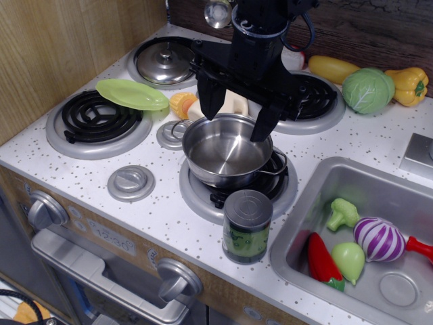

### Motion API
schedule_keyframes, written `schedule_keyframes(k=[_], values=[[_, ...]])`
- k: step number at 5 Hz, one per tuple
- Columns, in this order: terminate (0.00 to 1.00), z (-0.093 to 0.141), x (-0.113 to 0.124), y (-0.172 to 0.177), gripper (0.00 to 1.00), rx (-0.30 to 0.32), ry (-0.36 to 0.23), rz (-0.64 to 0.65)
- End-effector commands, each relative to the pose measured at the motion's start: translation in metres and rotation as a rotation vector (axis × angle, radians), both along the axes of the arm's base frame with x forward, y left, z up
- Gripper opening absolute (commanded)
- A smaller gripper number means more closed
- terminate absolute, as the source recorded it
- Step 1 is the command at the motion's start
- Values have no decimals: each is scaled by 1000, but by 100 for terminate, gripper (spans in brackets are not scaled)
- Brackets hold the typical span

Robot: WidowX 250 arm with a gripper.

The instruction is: Put lid on pot or pan

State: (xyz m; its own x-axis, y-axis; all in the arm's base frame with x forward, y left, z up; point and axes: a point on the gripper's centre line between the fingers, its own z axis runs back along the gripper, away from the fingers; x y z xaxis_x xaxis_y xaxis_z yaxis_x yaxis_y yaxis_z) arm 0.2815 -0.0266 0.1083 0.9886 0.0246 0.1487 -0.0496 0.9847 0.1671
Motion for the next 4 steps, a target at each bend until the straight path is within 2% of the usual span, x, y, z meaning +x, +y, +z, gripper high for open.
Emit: schedule_keyframes(k=[1,2,3,4], values=[[0,0,0,0,100,0,0,0],[0,1,17,35,100,33,-28,-28],[0,8,44,65,100,86,-67,-24],[0,13,70,105,100,91,-124,22]])
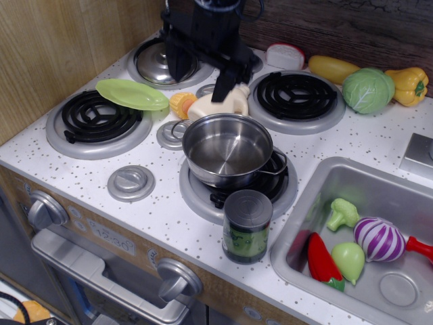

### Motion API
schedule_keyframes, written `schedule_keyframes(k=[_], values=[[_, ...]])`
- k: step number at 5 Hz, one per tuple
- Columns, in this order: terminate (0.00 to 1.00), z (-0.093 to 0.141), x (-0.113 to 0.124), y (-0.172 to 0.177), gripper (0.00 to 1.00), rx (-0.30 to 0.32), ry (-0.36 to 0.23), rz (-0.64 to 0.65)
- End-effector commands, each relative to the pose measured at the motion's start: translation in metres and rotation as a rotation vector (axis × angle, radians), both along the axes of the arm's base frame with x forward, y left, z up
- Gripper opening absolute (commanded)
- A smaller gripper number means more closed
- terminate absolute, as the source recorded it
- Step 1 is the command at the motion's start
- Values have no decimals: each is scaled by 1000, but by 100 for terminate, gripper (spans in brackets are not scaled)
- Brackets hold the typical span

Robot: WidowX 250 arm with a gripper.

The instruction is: Put lid on pot or pan

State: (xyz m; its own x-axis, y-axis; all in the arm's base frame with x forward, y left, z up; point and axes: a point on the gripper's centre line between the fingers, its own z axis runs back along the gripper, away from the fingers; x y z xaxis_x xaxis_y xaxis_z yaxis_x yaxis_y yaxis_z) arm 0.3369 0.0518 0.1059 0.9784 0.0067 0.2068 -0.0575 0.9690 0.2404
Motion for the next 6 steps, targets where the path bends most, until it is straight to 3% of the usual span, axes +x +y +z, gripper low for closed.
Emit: schedule_keyframes(k=[1,2,3,6], values=[[0,1,39,63,100,7,-166,18],[0,-15,63,94,100,1,-253,-7],[0,-18,74,107,100,16,-303,-64],[0,-33,103,127,100,-6,-329,-142]])
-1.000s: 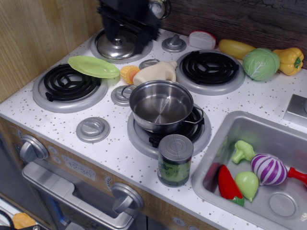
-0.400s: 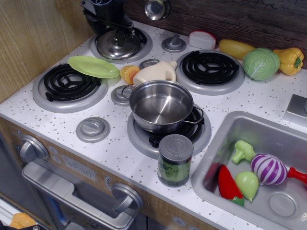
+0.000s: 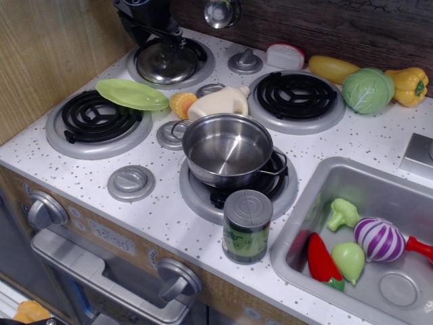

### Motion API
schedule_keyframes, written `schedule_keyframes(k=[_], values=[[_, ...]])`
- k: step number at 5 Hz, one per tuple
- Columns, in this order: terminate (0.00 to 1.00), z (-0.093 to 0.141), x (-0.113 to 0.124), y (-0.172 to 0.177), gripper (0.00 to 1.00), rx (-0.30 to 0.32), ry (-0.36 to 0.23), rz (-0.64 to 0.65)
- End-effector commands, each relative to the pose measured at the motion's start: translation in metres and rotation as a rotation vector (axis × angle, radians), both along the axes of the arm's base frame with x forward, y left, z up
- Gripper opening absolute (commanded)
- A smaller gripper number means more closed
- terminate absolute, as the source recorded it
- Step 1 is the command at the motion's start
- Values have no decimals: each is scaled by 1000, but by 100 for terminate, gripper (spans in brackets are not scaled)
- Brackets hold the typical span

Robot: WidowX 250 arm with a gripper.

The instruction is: Put lid on pot or pan

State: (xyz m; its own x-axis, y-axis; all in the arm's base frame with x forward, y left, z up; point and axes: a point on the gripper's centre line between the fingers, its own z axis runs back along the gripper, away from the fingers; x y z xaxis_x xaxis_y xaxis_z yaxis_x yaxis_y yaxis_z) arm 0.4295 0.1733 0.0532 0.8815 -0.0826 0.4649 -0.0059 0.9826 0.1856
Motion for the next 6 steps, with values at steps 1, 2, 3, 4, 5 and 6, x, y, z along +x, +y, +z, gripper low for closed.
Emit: schedule_keyframes(k=[1,2,3,4,5,6], values=[[0,15,16,9,100,40,-59,-26],[0,12,24,14,100,44,-57,-37],[0,9,28,16,100,40,-40,-50],[0,6,30,15,0,31,10,-59],[0,6,31,14,0,19,27,-66],[0,21,27,12,0,11,71,-46]])
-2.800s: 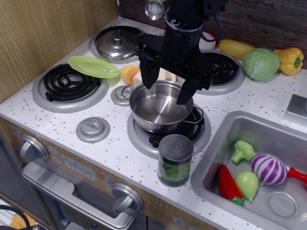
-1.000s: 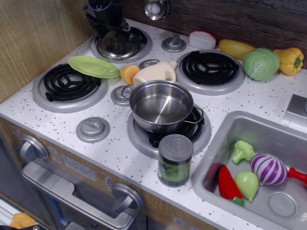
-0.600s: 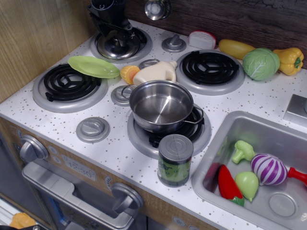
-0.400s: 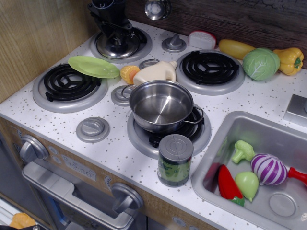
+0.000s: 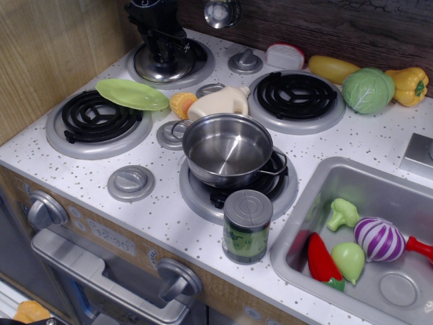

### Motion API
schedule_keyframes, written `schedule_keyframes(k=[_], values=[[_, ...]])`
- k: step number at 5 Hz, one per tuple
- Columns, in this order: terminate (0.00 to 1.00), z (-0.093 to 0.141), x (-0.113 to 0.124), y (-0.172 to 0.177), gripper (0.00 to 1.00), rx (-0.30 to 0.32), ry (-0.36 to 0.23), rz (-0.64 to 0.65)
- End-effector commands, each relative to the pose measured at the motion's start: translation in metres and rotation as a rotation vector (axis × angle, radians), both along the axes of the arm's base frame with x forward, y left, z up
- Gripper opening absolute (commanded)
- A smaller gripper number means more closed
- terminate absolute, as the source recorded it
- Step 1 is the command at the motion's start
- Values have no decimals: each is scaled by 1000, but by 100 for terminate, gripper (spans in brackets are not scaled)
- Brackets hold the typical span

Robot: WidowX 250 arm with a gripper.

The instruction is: Put lid on pot or pan

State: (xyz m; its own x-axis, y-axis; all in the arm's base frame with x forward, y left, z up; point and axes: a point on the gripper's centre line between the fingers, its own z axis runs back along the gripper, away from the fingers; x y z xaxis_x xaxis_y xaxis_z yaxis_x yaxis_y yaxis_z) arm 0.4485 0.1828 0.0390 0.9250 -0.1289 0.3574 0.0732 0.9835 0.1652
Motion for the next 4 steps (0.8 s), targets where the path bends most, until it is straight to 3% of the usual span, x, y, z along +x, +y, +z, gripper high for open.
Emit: schedule_keyframes(k=[1,2,3,4], values=[[0,66,1,-6,0,68,13,33],[0,99,-13,-27,0,97,31,106],[0,117,-46,-72,0,121,58,236],[0,119,-88,-118,0,157,40,365]])
